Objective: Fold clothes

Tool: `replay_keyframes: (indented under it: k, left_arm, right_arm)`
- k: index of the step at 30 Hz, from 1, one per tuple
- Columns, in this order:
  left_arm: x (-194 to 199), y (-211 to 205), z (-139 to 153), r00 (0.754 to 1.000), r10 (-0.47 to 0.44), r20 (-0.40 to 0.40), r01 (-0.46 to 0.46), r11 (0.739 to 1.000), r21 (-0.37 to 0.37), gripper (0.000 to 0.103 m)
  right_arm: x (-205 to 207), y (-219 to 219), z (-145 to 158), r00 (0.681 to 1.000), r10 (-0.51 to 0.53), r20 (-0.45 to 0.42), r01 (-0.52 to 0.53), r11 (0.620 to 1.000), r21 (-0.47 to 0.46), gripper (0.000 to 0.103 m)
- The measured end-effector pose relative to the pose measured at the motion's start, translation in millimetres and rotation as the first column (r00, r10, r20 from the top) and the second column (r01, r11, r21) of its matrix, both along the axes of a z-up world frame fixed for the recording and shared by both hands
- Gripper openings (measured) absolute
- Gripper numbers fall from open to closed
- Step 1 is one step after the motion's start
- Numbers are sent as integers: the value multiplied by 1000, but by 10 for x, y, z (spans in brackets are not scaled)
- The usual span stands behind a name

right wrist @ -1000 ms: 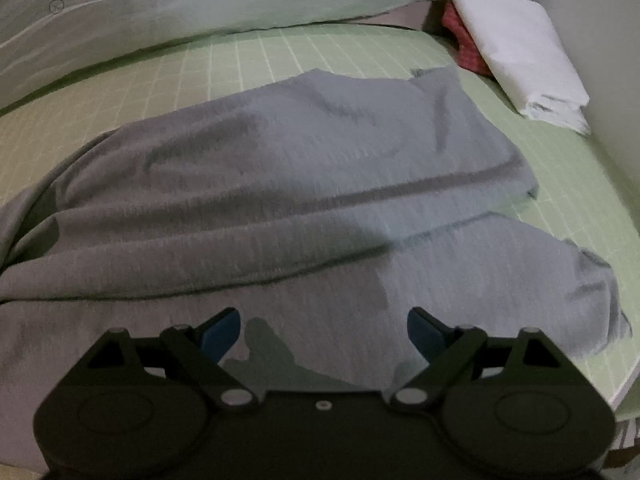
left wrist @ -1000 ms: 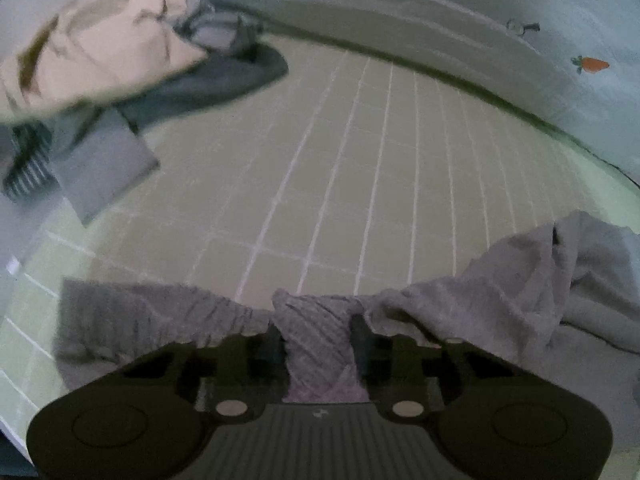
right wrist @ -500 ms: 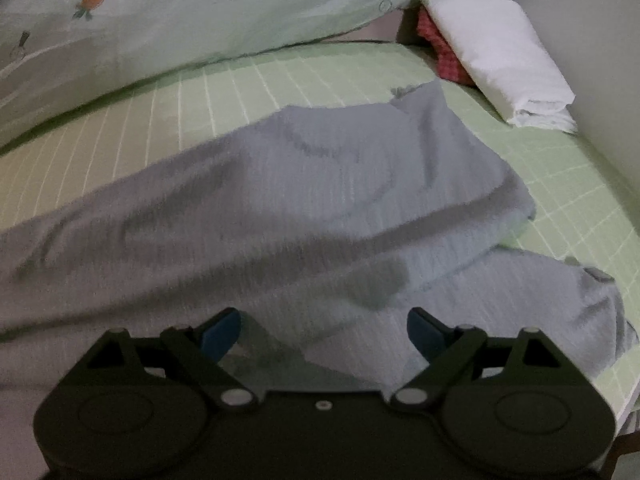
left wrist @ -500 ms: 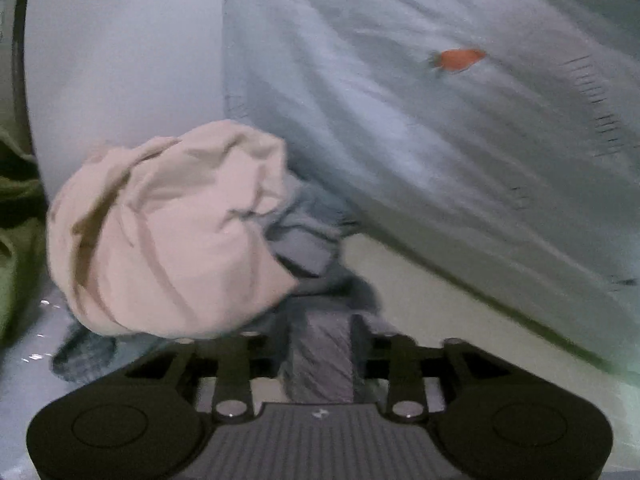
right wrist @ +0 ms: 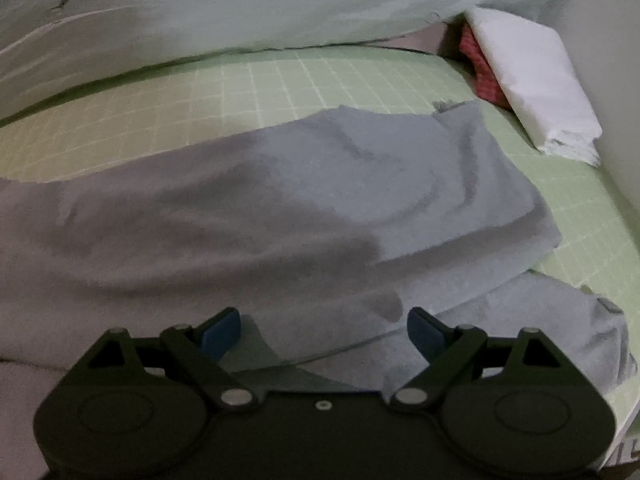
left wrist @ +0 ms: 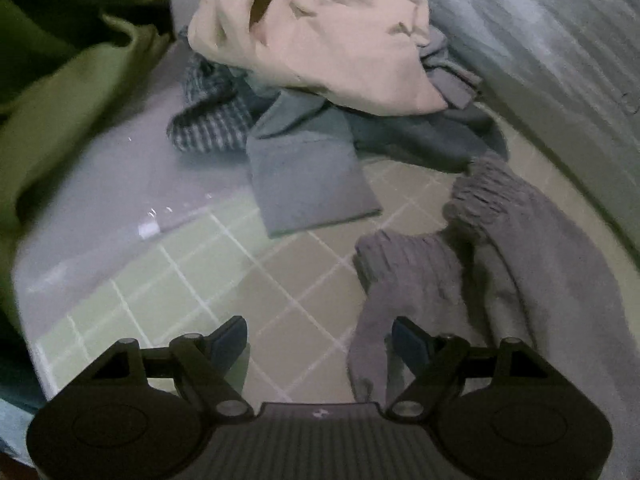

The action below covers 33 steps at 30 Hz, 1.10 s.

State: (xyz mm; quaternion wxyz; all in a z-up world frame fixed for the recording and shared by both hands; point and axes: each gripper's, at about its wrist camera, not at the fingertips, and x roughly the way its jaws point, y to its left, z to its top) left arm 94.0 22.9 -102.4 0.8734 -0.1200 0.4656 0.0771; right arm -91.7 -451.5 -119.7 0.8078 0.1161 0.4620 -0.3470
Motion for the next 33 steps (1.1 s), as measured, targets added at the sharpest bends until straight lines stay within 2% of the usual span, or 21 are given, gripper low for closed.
replay_keyframes:
  k: [4, 6, 7, 8, 9, 15, 17, 22, 24, 25, 27, 28, 29, 31, 32, 33]
  left_arm:
    - [-25, -66, -41, 997, -61, 38, 63, 996, -61, 76]
    - [-26, -177, -65, 994, -99, 36, 102, 993, -63, 63]
    - [-25, -216, -85, 992, -119, 30, 121, 990, -70, 48]
    - [-18, -249, -113, 990, -137, 16, 138, 988, -73, 16]
    - [-10, -280, -143, 988, -155, 1, 154, 985, -76, 0]
    - [-220, -8, -56, 993, -115, 13, 115, 993, -19, 1]
    - [-345, 220, -20, 998, -68, 10, 67, 998, 20, 1]
    - [-659, 608, -12, 999, 31, -20, -30, 998, 50, 2]
    - [-771, 610, 15, 999, 39, -24, -38, 998, 51, 7]
    - [-826, 611, 28, 999, 43, -27, -41, 998, 51, 12]
    - [-928, 460, 111, 1000, 24, -19, -22, 997, 74, 31]
    - [-985, 387, 148, 1000, 10, -12, -9, 996, 83, 48]
    - [-1029, 286, 186, 1000, -5, 1, 5, 996, 92, 59]
    - [-1110, 68, 263, 999, -40, 30, 37, 995, 95, 71]
    - [-1140, -63, 288, 997, -62, 35, 58, 994, 90, 79]
    - [-1170, -194, 311, 996, -84, 40, 80, 993, 85, 83]
  right_arm:
    - [-128, 148, 55, 999, 33, -6, -33, 999, -22, 91]
    - [-193, 222, 83, 999, 50, -9, -50, 998, -32, 91]
    - [-225, 259, 97, 998, 58, -10, -58, 998, -38, 91]
    - [-257, 296, 111, 998, 66, -12, -67, 997, -43, 91]
    - [-289, 333, 125, 997, 75, -13, -75, 996, -48, 91]
    - [-603, 468, 93, 997, 73, -22, -74, 997, -33, 91]
    - [-672, 496, 47, 997, 77, -28, -77, 997, -22, 91]
    - [-838, 478, 0, 996, 90, -22, -90, 996, 18, 91]
    - [-888, 407, -5, 996, 86, -6, -85, 996, 33, 91]
    - [-909, 366, -8, 997, 80, 5, -81, 996, 43, 91]
    - [-941, 266, -8, 997, 71, 30, -73, 996, 59, 91]
    - [-955, 215, -3, 997, 68, 44, -70, 995, 64, 92]
    - [-969, 166, 7, 996, 66, 60, -70, 996, 62, 93]
    - [-1013, 65, 39, 993, 64, 97, -69, 996, 49, 103]
    - [-1040, 12, 58, 991, 64, 117, -69, 997, 40, 103]
    - [-1069, -44, 76, 989, 63, 137, -68, 997, 33, 103]
